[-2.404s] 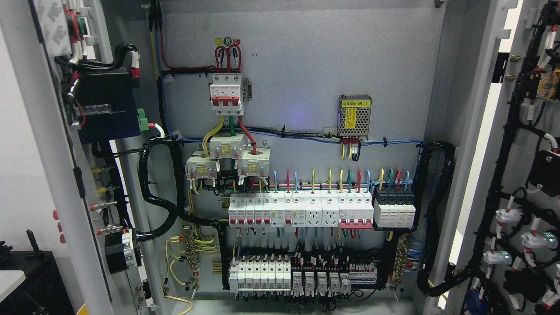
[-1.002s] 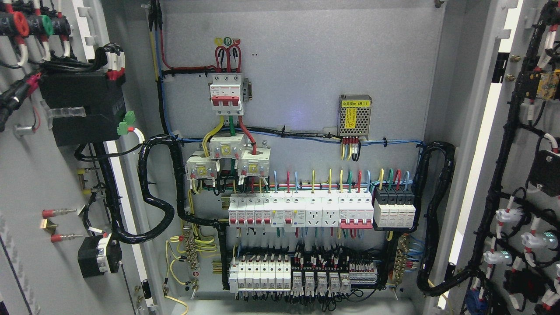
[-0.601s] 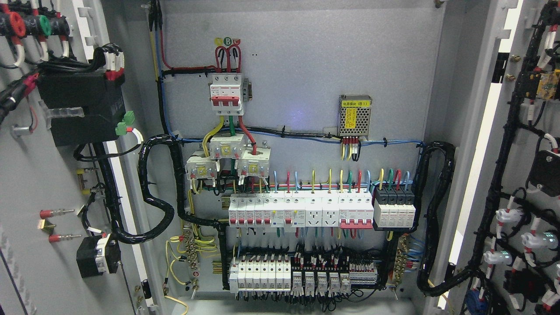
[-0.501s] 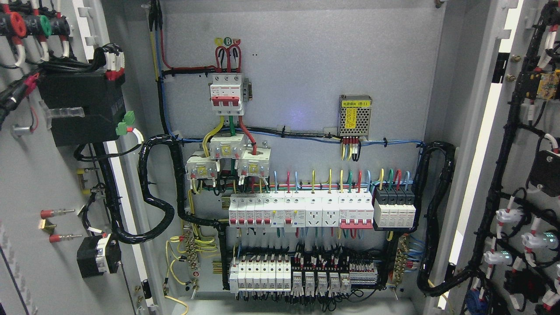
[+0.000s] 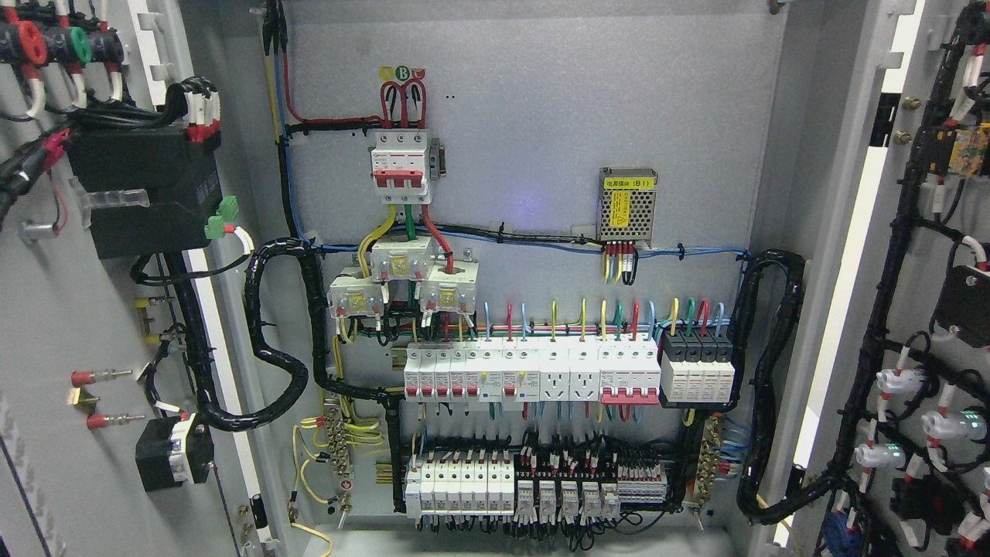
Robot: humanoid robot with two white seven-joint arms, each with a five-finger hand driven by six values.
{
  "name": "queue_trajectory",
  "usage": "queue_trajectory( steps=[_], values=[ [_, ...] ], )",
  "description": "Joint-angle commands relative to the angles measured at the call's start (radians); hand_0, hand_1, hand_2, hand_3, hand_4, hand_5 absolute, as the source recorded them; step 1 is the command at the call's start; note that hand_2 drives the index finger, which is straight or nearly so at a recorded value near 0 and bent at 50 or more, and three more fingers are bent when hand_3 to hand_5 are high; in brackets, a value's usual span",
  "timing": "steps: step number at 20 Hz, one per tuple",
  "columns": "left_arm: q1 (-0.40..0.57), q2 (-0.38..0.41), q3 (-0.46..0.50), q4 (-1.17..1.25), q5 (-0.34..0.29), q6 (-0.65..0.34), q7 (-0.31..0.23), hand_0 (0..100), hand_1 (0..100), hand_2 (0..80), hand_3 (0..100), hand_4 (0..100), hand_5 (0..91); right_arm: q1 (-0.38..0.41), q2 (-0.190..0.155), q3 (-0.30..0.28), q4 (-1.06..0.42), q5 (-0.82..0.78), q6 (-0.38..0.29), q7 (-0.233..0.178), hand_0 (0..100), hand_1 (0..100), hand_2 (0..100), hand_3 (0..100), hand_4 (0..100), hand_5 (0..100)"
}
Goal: Open door with both hands
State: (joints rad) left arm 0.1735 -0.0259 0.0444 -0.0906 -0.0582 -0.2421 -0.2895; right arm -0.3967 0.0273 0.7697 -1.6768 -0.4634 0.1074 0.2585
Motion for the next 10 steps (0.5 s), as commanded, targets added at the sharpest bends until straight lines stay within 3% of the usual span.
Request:
queue_trajectory(
  steps=[1, 3, 8, 10],
  values=[
    [0.154, 0.009, -0.066, -0.396, -0.012, -0.002, -0.002, 0, 0, 0.0, 0, 3, 0.0, 0.079, -0.104, -0.096, 0.005, -0.001, -0.018, -0.031, 0, 0, 0, 0, 0, 0],
    [0.204, 0.038, -0.113, -0.522, -0.009, -0.002, -0.003, 0, 0, 0.0, 0, 3, 0.0, 0.099, -0.133, -0.102, -0.014, 0.003, -0.049, -0.033, 0, 0, 0, 0, 0, 0],
    [0.29, 0.096, -0.126, -0.783, 0.001, -0.003, -0.01, 0, 0, 0.0, 0, 3, 0.0, 0.16, -0.213, -0.115, -0.035, 0.049, -0.173, -0.033, 0, 0, 0, 0, 0, 0],
    [0.331, 0.119, -0.135, -0.907, 0.012, -0.003, -0.01, 0, 0, 0.0, 0, 3, 0.0, 0.22, -0.224, -0.147, -0.035, 0.051, -0.207, -0.033, 0, 0, 0, 0, 0, 0]
  ],
)
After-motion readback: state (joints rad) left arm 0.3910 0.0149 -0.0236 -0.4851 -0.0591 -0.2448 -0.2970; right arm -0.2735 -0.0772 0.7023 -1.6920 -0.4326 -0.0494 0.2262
